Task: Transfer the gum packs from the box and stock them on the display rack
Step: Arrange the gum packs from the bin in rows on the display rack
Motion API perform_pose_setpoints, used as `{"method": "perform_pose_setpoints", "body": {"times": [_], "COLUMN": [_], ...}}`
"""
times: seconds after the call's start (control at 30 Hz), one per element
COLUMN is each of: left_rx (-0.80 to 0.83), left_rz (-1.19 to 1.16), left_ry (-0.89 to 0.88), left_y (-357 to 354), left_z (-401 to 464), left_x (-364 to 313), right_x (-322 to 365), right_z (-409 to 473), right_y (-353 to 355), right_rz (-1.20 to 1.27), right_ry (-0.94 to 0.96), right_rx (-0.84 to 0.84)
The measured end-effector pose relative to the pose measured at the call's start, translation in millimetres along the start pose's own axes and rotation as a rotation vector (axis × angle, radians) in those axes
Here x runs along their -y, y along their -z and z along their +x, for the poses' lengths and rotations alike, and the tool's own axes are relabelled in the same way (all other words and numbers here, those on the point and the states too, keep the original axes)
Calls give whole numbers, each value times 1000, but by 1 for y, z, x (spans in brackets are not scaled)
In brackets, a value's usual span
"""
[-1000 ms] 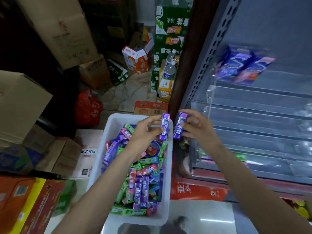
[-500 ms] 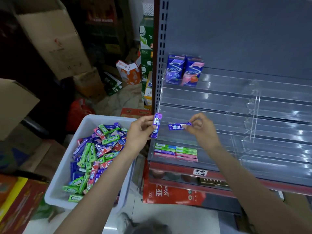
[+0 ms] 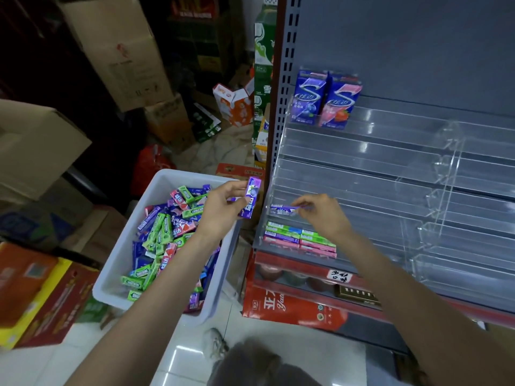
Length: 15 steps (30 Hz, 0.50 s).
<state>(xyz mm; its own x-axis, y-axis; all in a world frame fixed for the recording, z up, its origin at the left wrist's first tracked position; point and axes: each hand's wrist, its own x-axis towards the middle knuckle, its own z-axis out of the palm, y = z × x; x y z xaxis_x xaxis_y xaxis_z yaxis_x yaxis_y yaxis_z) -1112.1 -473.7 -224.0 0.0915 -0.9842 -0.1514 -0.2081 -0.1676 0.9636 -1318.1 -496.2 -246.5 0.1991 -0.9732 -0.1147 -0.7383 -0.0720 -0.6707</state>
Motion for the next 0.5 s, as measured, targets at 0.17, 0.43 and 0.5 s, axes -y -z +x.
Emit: {"method": "perform_pose_setpoints", "body": {"times": [0.17, 0.43, 0.5], "left_rx": [12, 222, 275], "left_rz": [24, 306, 372], "left_ry": [-7, -175, -195], "left_y": [1, -18, -24], "left_z": [1, 7, 9], "left_x": [0, -3, -2], "right_x": [-3, -6, -3], "right_z": [-2, 0, -4], "right_y": [-2, -4, 1], "right_rz": [-30, 32, 239], "right_ry": [53, 6, -36], "right_rx": [67, 102, 112]}}
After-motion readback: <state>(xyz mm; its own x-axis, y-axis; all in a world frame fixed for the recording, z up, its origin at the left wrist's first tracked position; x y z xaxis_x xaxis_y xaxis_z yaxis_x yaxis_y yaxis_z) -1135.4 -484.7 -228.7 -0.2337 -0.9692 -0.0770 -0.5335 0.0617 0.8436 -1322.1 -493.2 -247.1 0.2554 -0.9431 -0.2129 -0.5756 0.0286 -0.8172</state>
